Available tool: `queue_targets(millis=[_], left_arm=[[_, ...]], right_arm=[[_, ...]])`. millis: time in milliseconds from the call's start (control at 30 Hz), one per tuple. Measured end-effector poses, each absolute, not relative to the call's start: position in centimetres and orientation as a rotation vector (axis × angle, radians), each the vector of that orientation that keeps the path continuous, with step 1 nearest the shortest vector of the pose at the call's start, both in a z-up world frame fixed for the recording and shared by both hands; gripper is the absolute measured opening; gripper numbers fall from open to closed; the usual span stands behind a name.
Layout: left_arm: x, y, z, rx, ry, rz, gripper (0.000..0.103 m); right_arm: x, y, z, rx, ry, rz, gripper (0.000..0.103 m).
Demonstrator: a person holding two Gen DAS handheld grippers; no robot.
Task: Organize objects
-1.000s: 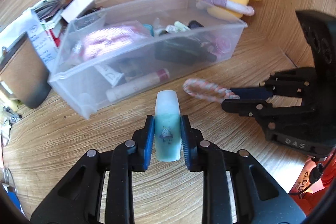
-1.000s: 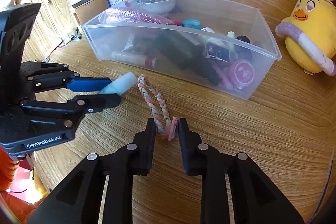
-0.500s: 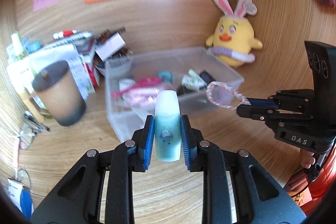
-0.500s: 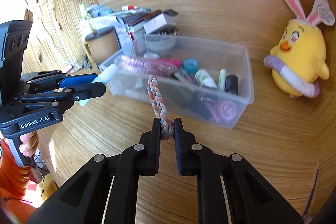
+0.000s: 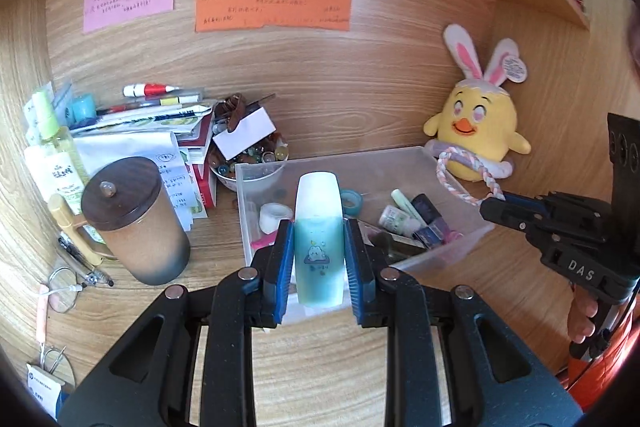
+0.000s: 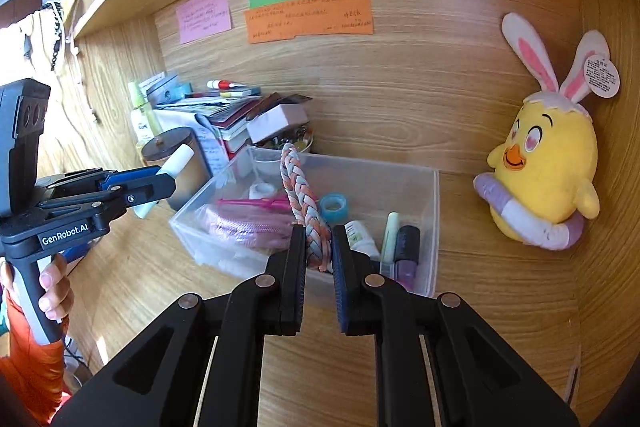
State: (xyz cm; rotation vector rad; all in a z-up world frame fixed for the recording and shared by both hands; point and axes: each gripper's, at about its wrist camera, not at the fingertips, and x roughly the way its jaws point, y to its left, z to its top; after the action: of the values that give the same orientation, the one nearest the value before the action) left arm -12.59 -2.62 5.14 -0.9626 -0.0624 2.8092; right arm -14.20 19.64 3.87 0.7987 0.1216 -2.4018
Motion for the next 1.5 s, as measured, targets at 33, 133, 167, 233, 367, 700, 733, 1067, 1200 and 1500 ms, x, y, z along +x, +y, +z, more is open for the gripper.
queue_targets(millis=[33,133,167,233,367,700,733,1067,1200,1500], left_arm=[[-13.0,-2.7,5.0,-0.974,-0.070,2.800,0.024],[-14.4,-3.0,4.4,-1.017,-0.087,2.786,0.024],[-14.9,-3.0,4.1,-1.035,-0.096,2.782,0.024],[-15.9,-3.1,3.4,-1.073,-0.113,2.755,0.024],[-16.9,-2.8,2.3,-1.113,-0.104,2.733,0.024],[-15.6,-1.7,2.9,-1.060,-0.058,2.732,0.031],[-15.3,-1.7,3.0,-1.054,-0.059,2.734,0.033],[-11.5,-1.8,3.2,-0.969,-0.046,2.828,0.068],[-10.1,-1.7,2.8,-0.937,-0.055,2.854,0.088],[-8.8,-0.9,1.5,-0.954,-0.064,2.875,0.094]], right_arm=[[-14.7,19.4,3.6,0.813,0.125,-2.399,0.011],[-16.1,18.6,2.5,0.863,0.132,-2.395,0.011],[-16.6,18.3,2.0,0.886,0.133,-2.391,0.011],[-17.4,17.9,1.2,0.916,0.135,-2.383,0.011],[-18.2,16.7,-0.1,0.954,0.166,-2.361,0.011],[-17.2,15.5,-0.2,0.941,0.244,-2.339,0.039],[-17.0,15.6,-0.1,0.935,0.244,-2.337,0.039],[-14.2,17.7,1.9,0.837,0.225,-2.357,0.064],[-12.9,18.7,2.4,0.789,0.197,-2.381,0.080],[-11.4,20.2,1.7,0.782,0.167,-2.420,0.086]])
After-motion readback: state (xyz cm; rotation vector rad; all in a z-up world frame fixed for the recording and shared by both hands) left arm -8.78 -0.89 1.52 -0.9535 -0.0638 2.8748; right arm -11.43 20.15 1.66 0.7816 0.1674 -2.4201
